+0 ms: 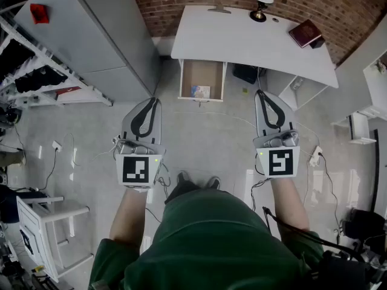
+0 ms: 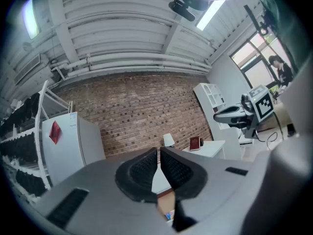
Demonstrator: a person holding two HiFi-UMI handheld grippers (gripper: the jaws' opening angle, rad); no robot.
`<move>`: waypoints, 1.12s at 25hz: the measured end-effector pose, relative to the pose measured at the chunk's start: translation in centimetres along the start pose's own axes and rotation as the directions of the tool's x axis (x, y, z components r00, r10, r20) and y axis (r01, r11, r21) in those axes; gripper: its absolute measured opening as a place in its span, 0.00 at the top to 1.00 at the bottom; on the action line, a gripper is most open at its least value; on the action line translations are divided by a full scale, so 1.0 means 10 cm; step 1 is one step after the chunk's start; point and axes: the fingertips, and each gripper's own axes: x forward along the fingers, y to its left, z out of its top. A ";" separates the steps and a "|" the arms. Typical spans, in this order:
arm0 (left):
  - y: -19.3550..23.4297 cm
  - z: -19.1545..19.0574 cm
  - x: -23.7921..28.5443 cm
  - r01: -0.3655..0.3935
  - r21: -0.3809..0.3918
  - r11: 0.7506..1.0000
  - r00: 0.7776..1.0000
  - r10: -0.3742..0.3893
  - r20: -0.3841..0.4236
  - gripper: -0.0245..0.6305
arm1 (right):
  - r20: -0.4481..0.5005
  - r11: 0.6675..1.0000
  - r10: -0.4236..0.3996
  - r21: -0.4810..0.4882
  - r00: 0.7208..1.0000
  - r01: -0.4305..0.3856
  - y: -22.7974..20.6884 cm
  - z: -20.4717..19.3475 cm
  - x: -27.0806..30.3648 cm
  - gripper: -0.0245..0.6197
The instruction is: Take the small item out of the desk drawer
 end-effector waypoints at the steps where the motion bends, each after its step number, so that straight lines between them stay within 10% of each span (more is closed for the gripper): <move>1: -0.01 0.00 -0.01 0.000 -0.001 1.000 1.000 0.000 0.000 0.93 | 0.007 1.000 0.002 -0.004 1.000 -0.001 0.00 0.01 -0.01 0.96; 12: 0.05 -0.15 0.13 0.004 -0.026 1.000 1.000 -0.005 -0.015 0.93 | 0.028 0.999 0.014 0.037 1.000 -0.015 -0.01 -0.08 0.13 0.96; 21: 0.31 -0.43 0.68 0.130 -0.093 0.987 0.990 -0.125 0.063 0.93 | 0.023 0.970 0.106 -0.223 0.994 -0.099 0.41 -0.15 0.77 0.96; 28: 0.78 -0.88 1.37 0.172 -0.137 0.976 0.985 -0.173 0.004 0.93 | -0.139 0.953 0.158 -0.236 0.978 -0.188 0.53 -0.46 1.53 0.96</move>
